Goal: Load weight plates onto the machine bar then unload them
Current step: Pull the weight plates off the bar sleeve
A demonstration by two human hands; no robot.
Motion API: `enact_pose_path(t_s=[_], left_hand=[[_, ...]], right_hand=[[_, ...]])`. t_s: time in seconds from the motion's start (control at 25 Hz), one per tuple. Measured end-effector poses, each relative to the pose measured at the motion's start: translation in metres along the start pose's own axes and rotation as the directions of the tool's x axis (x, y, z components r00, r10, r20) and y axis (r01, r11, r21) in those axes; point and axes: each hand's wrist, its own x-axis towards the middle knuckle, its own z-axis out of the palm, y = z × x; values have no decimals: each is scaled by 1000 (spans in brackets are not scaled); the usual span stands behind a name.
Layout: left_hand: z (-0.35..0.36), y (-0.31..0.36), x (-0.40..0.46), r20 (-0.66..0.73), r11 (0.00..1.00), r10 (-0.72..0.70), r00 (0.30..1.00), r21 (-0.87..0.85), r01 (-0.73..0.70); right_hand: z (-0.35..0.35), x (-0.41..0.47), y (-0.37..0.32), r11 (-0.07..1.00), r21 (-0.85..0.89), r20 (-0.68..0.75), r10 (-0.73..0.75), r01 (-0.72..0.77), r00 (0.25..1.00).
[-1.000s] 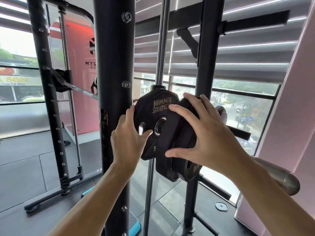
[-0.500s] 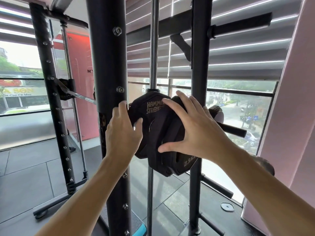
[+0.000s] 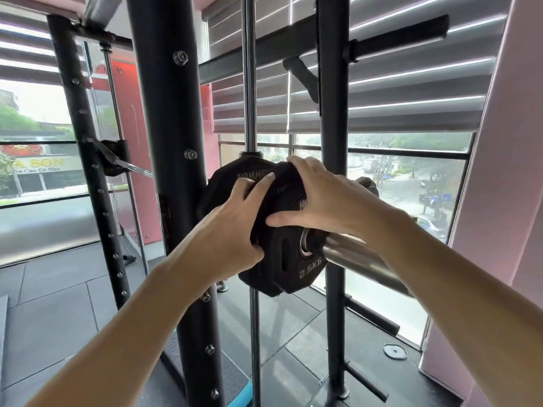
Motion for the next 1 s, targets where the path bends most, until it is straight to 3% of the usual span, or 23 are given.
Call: enact_pose_path(t_s=[0.2, 0.48, 1.0], left_hand=[[3, 2, 0, 67, 992, -45, 997, 119, 37], [4, 7, 3, 62, 986, -72, 995, 154, 62], [25, -18, 1, -120, 998, -6, 993, 63, 13]], right_hand=[[0, 2, -4, 999, -36, -2, -18, 18, 1000], [-2, 7, -13, 998, -50, -46, -34, 32, 998], [4, 31, -22, 999, -5, -65, -36, 35, 997]])
